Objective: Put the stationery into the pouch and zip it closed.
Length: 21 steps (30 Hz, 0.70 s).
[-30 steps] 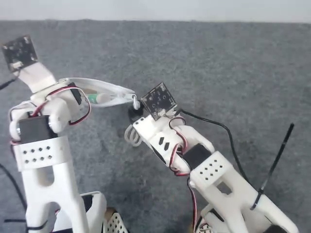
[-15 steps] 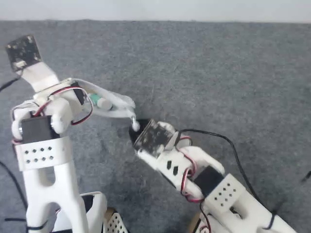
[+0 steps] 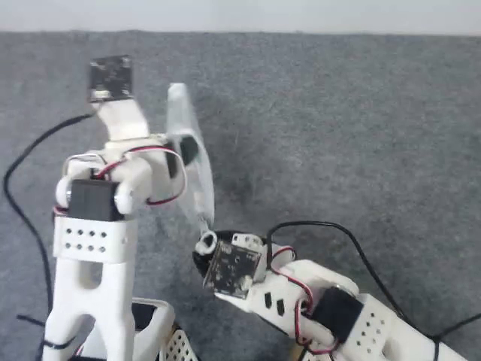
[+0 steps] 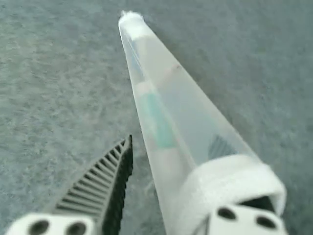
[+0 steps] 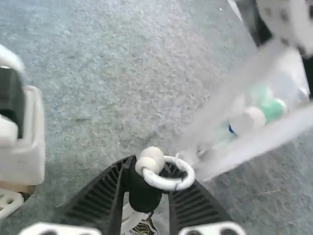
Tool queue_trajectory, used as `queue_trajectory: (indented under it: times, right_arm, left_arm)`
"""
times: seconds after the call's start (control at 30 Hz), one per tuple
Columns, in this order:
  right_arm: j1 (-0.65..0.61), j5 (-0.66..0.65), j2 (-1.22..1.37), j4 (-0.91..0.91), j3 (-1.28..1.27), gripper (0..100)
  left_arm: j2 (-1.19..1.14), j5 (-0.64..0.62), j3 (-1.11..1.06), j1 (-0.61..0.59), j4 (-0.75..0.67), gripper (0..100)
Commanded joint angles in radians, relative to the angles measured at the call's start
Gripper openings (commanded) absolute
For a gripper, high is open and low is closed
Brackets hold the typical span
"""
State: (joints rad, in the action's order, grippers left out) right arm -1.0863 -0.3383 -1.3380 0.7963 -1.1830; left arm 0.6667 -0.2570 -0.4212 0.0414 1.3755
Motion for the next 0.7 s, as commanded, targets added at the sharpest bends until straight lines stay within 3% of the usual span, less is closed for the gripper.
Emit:
queue_trajectory:
  times: [0.0,0.27,0.43,0.67]
  right_arm:
    - [-0.024,-0.011,-0.071,0.016,0.018,0.6]
    - [-0.021,-0.008,-0.094,0.012,0.018,0.6]
    - [-0.015,-0.005,-0.094,0.005,0.018,0.6]
    - [0.120,-0.002,-0.094,-0.022,0.055,0.6]
  left_arm:
    - [0.072,0.058,0.051,0.066,0.043,28]
    - [0.199,0.239,0.048,0.157,0.137,29]
    - [0.304,0.287,0.016,0.158,0.143,28]
    - [0.460,0.298,-0.022,0.155,0.138,28]
